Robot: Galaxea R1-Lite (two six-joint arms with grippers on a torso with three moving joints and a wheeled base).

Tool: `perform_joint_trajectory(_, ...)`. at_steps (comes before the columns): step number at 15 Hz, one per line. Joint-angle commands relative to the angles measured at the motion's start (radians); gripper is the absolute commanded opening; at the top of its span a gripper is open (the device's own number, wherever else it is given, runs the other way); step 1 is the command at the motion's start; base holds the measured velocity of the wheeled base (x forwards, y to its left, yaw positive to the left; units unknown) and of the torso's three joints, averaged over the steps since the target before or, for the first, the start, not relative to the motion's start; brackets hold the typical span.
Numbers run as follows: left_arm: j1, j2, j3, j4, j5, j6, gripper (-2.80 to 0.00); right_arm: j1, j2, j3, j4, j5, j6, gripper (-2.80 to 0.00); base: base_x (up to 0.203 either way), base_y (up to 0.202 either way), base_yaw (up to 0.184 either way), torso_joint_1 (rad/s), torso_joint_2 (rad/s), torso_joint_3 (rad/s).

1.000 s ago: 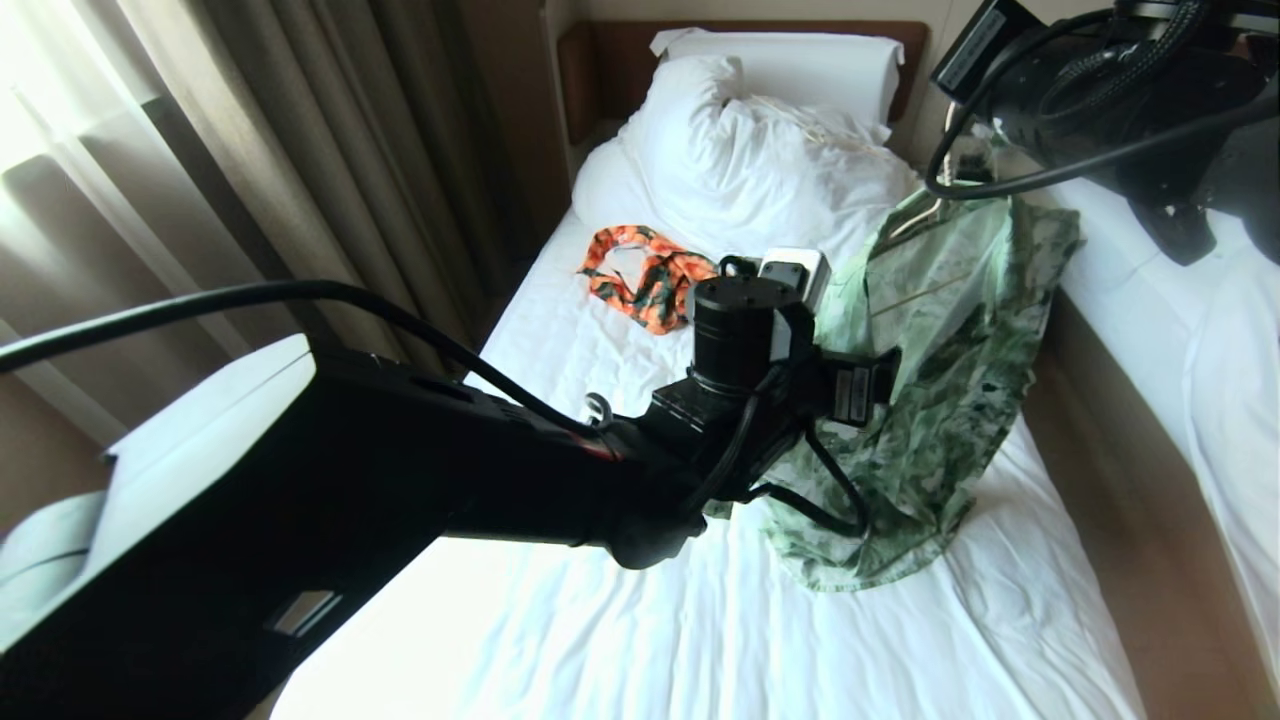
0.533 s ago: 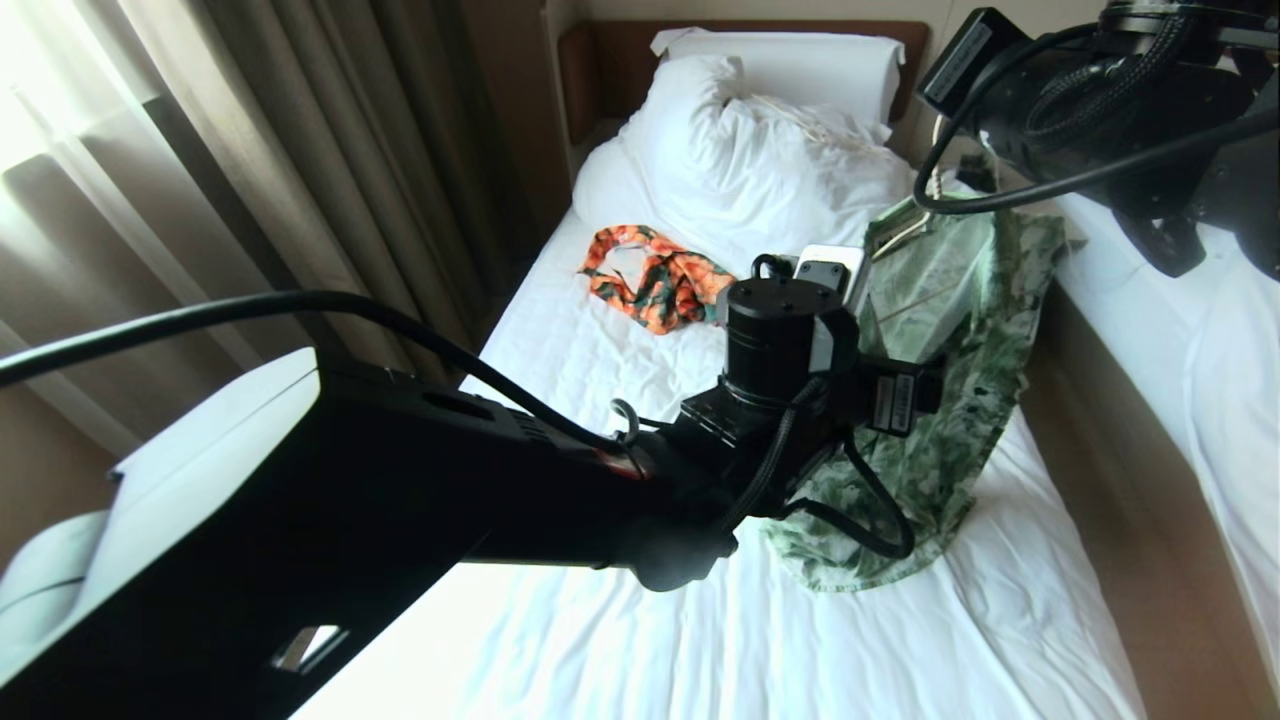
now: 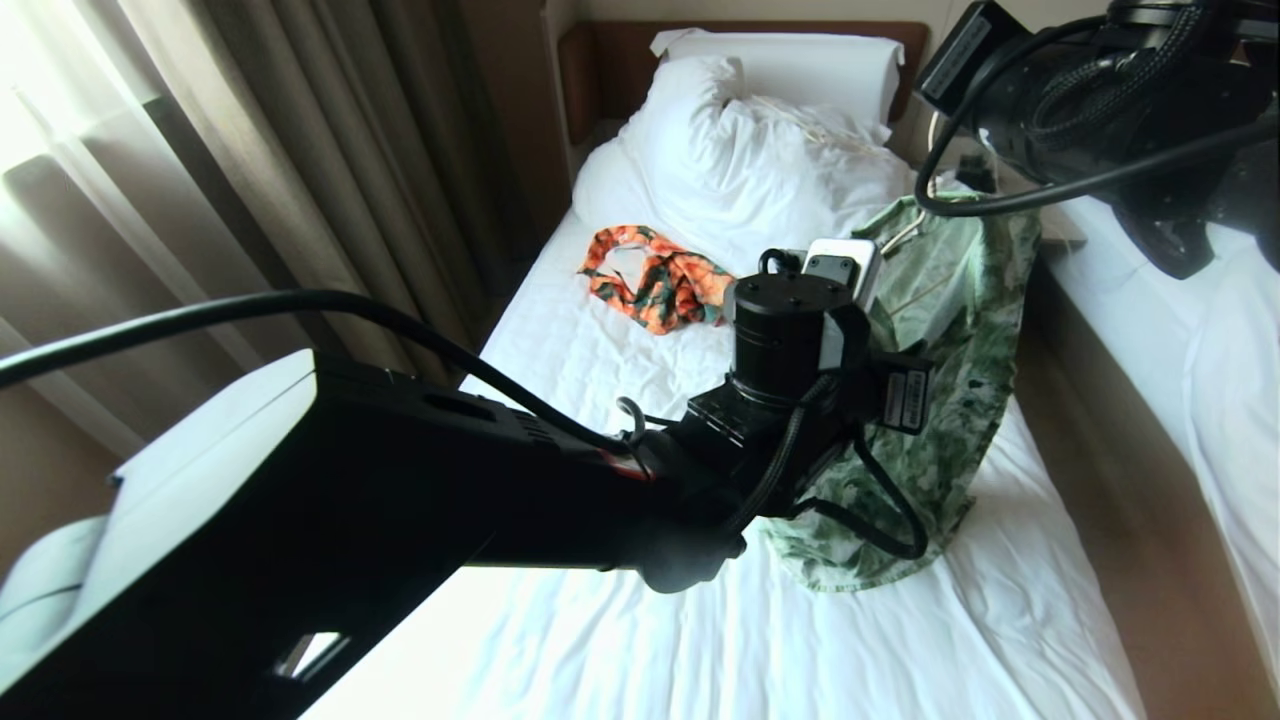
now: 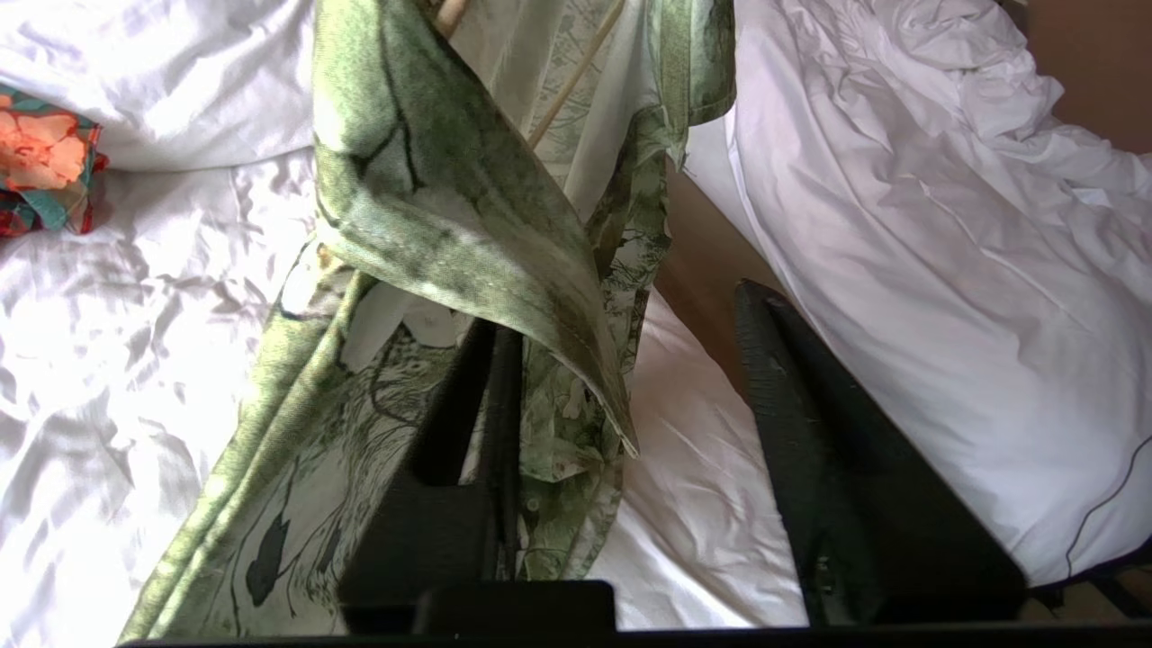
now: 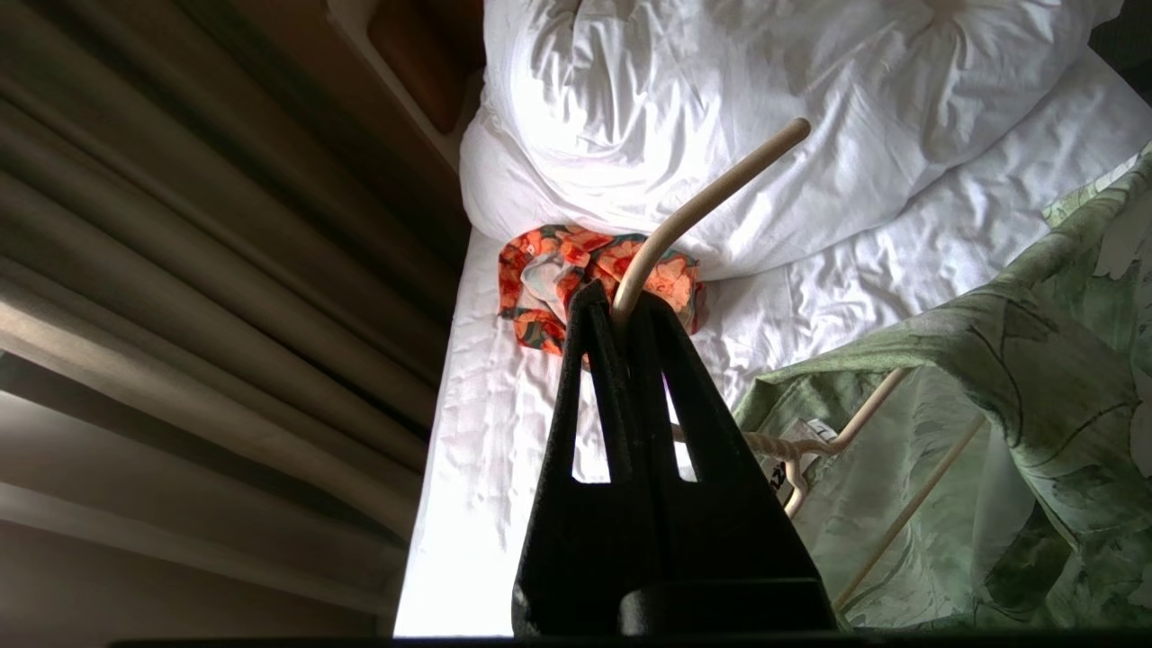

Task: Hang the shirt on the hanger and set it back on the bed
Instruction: Take the clothes hanger out of the clothes

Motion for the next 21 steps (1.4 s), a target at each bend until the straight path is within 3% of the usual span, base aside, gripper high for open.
perform_joint_trajectory(1,0.006,-0.005,0.001,-0.005,0.001,-0.001,-2.80,0.000,-0.013,0.003,0.001,-0.003,0.002,-2.80,0.000,0.000,0.000,0.000,0.00,0.000)
perform_joint_trajectory(6,0.016,-0.024,0.016,-0.005,0.030,-0.001,-2.80,0.000,-0.025,0.013,0.004,-0.003,0.002,-2.80,0.000,0.000,0.000,0.000,0.00,0.000)
perform_joint_trajectory(12,0.031,-0.182,0.234,-0.004,0.036,-0.001,-2.80,-0.029,-0.005,0.018,-0.003,-0.003,0.001,-2.80,0.000,0.000,0.000,0.000,0.00,0.000)
perform_joint_trajectory(17,0.207,-0.340,0.474,-0.004,0.032,0.024,-2.80,-0.030,0.043,0.011,-0.012,-0.001,-0.002,-2.80,0.000,0.000,0.000,0.000,0.00,0.000)
perform_joint_trajectory(21,0.309,-0.461,0.574,-0.002,-0.012,0.025,-2.80,-0.030,0.058,0.002,-0.012,-0.001,-0.007,-2.80,0.000,0.000,0.000,0.000,0.00,0.000)
